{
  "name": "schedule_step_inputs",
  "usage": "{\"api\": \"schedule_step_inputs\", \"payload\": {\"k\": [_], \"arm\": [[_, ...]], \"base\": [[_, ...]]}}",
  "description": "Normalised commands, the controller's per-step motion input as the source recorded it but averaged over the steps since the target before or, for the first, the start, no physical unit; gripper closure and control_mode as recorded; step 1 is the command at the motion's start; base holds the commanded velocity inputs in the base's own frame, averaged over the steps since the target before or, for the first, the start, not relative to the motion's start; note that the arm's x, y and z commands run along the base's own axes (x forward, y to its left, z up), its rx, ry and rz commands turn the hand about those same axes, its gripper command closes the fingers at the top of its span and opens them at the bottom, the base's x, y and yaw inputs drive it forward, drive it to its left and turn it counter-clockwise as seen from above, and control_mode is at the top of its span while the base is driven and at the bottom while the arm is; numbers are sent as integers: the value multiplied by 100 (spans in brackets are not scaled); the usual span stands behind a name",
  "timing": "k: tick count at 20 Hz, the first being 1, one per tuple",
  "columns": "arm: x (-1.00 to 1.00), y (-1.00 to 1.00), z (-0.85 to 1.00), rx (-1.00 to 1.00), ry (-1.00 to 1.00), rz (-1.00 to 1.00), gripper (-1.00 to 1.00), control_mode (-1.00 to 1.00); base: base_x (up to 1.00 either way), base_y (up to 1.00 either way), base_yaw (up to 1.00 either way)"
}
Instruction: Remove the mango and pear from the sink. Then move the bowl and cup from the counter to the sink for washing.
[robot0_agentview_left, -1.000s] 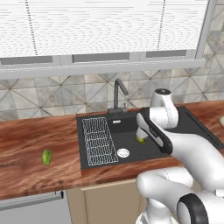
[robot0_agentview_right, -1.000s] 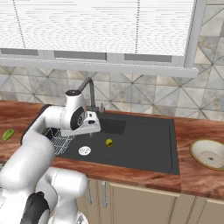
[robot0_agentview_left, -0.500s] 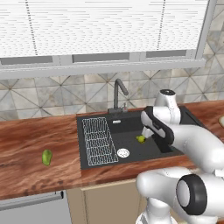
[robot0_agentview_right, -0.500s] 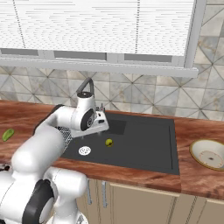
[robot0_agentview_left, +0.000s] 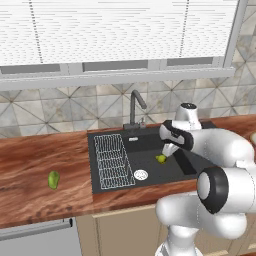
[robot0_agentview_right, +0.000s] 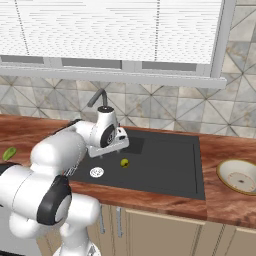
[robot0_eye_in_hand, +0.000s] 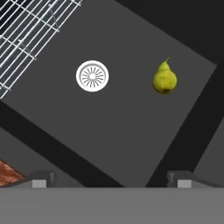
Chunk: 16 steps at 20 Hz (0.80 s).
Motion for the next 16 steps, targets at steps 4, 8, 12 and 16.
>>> {"api": "schedule_step_inputs", "payload": {"k": [4, 8, 12, 16], "arm": [[44, -7, -22, 0, 6, 6, -100, -100], [41, -6, -26, 0, 8, 7, -100, -100], [40, -5, -24, 0, 7, 8, -100, -100], [38, -5, -23, -1, 2, 7, -100, -100]], "base": [[0, 0, 0], [0, 0, 0], [0, 0, 0], [0, 0, 0]]}}
